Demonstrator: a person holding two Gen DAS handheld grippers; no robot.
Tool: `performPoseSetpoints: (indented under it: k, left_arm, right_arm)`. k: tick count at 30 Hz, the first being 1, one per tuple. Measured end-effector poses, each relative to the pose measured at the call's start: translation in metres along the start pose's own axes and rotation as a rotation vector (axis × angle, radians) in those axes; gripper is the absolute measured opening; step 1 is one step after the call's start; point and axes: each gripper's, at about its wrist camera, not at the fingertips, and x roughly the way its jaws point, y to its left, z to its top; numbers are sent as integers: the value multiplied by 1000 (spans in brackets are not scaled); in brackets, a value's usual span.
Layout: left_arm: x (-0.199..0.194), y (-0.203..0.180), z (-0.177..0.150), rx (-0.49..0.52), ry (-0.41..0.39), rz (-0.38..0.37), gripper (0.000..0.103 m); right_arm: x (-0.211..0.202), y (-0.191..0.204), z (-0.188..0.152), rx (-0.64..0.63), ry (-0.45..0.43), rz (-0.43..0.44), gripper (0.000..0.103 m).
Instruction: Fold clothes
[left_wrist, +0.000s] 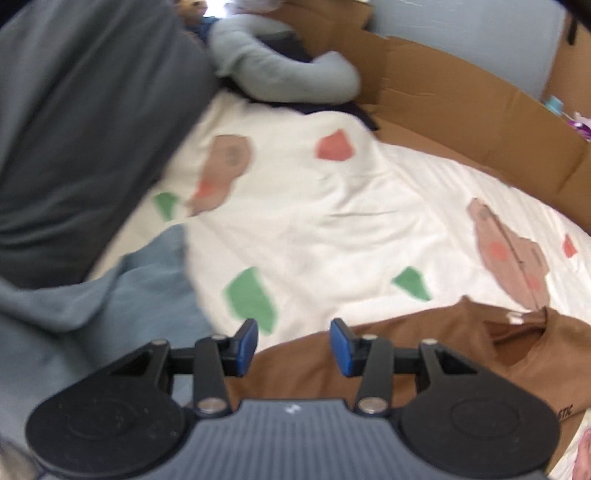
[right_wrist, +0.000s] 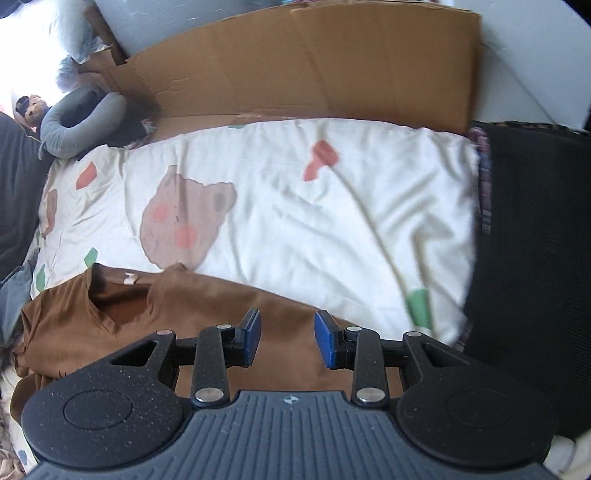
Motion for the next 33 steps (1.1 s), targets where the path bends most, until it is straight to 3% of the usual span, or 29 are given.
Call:
performPoseSetpoints:
  k: [9, 12, 15, 21, 33]
  left_arm:
    - [60, -48, 10, 58, -37, -52, 46]
    - [76, -57, 12, 34, -35, -90, 46]
    - [86, -70, 8, 56, -25, -105, 46]
    - [106, -94, 0, 96, -3, -135, 46]
    - [96, -138, 5, 100, -8, -235, 46]
  right_arm:
    - [55, 12, 17, -98, -44, -42, 39]
    - [73, 11, 21, -93, -30, -29, 39]
    - [92, 12, 25, -96, -25, -55, 39]
    - [110, 19, 31, -66, -22, -20, 39]
    - [117, 32, 4, -169, 60, 49, 39]
